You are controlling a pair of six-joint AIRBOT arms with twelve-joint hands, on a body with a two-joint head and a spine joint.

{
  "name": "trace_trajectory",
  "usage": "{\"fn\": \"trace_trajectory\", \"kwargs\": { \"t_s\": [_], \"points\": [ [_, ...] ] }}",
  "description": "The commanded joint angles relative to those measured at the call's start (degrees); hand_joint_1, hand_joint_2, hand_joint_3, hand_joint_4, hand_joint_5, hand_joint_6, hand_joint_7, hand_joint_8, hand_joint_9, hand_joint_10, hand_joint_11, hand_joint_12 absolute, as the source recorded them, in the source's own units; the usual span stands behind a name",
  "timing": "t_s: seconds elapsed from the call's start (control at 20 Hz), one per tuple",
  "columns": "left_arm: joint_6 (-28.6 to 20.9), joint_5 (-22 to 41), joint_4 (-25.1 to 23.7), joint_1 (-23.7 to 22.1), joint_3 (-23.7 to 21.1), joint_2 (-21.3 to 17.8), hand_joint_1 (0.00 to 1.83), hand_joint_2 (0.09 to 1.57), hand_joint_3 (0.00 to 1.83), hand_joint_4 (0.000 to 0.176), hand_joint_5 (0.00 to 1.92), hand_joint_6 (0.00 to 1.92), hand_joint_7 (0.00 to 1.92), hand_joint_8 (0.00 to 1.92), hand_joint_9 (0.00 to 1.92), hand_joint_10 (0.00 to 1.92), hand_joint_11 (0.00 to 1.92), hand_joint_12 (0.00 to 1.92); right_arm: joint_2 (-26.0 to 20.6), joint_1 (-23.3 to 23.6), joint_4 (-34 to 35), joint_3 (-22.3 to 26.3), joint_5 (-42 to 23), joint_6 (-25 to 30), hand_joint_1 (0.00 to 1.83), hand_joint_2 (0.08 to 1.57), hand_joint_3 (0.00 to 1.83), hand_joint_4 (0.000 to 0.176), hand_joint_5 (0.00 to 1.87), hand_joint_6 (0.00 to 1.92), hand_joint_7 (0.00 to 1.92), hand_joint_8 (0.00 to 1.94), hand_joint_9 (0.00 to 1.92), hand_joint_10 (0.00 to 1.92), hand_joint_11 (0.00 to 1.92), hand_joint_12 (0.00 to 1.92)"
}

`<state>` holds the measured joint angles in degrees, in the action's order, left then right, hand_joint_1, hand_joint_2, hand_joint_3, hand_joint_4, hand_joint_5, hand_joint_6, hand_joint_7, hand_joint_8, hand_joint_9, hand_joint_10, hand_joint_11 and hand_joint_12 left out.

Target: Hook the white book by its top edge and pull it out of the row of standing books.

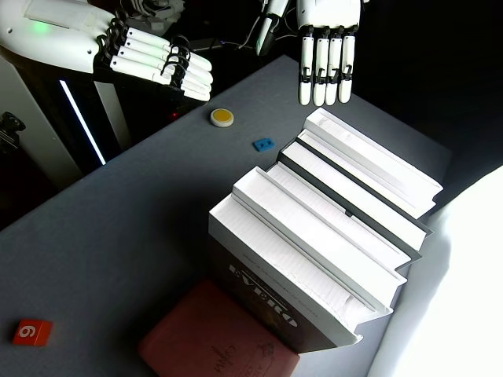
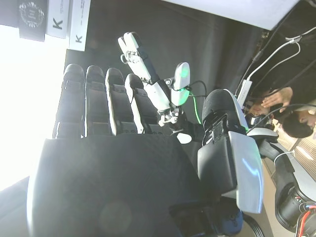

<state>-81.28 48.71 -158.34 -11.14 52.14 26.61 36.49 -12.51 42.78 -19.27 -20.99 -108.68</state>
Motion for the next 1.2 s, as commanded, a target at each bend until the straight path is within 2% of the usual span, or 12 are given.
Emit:
{"fn": "trace_trajectory", "kwargs": {
  "t_s": [0.0, 0.05, 0.1, 0.35, 0.55, 0.7, 0.75, 0.9, 1.0, 1.15],
  "points": [
    [-0.2, -4.6, 1.5, -0.4, 0.2, -0.2, 0.00, 0.97, 0.30, 0.000, 0.00, 0.00, 0.00, 0.01, 0.00, 0.00, 0.00, 0.00, -0.2, 0.7, -1.5, 0.3, -5.2, 0.0, 0.00, 1.10, 0.22, 0.000, 0.00, 0.00, 0.00, 0.00, 0.00, 0.00, 0.00, 0.00],
    [-0.2, -4.6, 1.5, -0.4, 0.2, -0.2, 0.00, 1.05, 0.13, 0.000, 0.01, 0.00, 0.00, 0.00, 0.00, 0.00, 0.00, 0.00, -0.2, 0.7, -1.5, 0.3, -5.2, 0.0, 0.00, 1.15, 0.10, 0.000, 0.00, 0.00, 0.00, 0.00, 0.00, 0.00, 0.00, 0.00],
    [-0.2, -4.6, 1.5, -0.4, 0.2, -0.2, 0.00, 1.10, 0.03, 0.000, 0.01, 0.00, 0.00, 0.00, 0.00, 0.00, 0.00, 0.00, -0.2, 0.7, -1.5, 0.3, -5.2, 0.0, 0.00, 1.19, 0.03, 0.000, 0.00, 0.00, 0.00, 0.00, 0.00, 0.00, 0.00, 0.00],
    [-0.2, -4.6, 1.7, -0.4, 0.2, -0.2, 0.00, 1.11, 0.03, 0.000, 0.00, 0.00, 0.00, 0.00, 0.00, 0.00, 0.00, 0.00, 0.0, 0.4, -1.5, 0.3, -7.7, -1.6, 0.00, 1.18, 0.02, 0.000, 0.00, 0.00, 0.00, 0.00, 0.00, 0.00, 0.00, 0.00],
    [-0.1, -4.6, 2.2, -0.8, 0.1, -0.2, 0.00, 1.10, 0.02, 0.000, 0.01, 0.00, 0.00, 0.00, 0.00, 0.00, 0.00, 0.00, 2.6, -1.9, -1.5, 0.3, -16.7, -6.3, 0.00, 1.18, 0.02, 0.000, 0.00, 0.00, 0.00, 0.00, 0.00, 0.00, 0.00, 0.00],
    [-0.1, -4.6, 2.2, -1.1, 0.1, -0.1, 0.00, 1.10, 0.02, 0.000, 0.00, 0.00, 0.00, 0.00, 0.00, 0.00, 0.00, 0.00, 6.8, -3.9, -1.5, 0.1, -28.3, -13.5, 0.00, 1.18, 0.01, 0.000, 0.00, 0.00, 0.00, 0.00, 0.00, 0.00, 0.00, 0.00],
    [-0.1, -4.6, 2.3, -1.1, 0.1, -0.1, 0.00, 1.10, 0.02, 0.000, 0.00, 0.00, 0.00, 0.00, 0.00, 0.00, 0.00, 0.00, 8.3, -4.1, -1.5, -0.4, -31.2, -15.4, 0.00, 1.17, 0.01, 0.000, 0.00, 0.00, 0.00, 0.00, 0.00, 0.00, 0.00, 0.00],
    [-0.1, -4.6, 2.3, -1.0, 0.3, -0.2, 0.00, 1.10, 0.01, 0.000, 0.01, 0.00, 0.00, 0.00, 0.00, 0.00, 0.00, 0.00, 10.9, -4.2, -1.7, -2.9, -34.5, -15.5, 0.00, 1.17, 0.01, 0.000, 0.00, 0.00, 0.00, 0.00, 0.00, 0.00, 0.00, 0.00],
    [-0.1, -4.6, 2.3, -1.1, 0.3, -0.2, 0.00, 1.10, 0.01, 0.000, 0.01, 0.00, 0.00, 0.00, 0.00, 0.00, 0.00, 0.00, 12.9, -4.9, -4.8, -5.2, -37.7, -16.0, 0.00, 1.17, 0.01, 0.000, 0.00, 0.00, 0.00, 0.00, 0.00, 0.00, 0.00, 0.00],
    [-0.1, -4.6, 2.3, -1.1, 0.4, -0.2, 0.00, 1.10, 0.01, 0.000, 0.00, 0.00, 0.00, 0.00, 0.00, 0.00, 0.00, 0.00, 15.6, -5.8, -5.7, -7.9, -41.1, -19.9, 0.00, 1.17, 0.01, 0.000, 0.00, 0.00, 0.00, 0.00, 0.00, 0.00, 0.00, 0.00]
  ]
}}
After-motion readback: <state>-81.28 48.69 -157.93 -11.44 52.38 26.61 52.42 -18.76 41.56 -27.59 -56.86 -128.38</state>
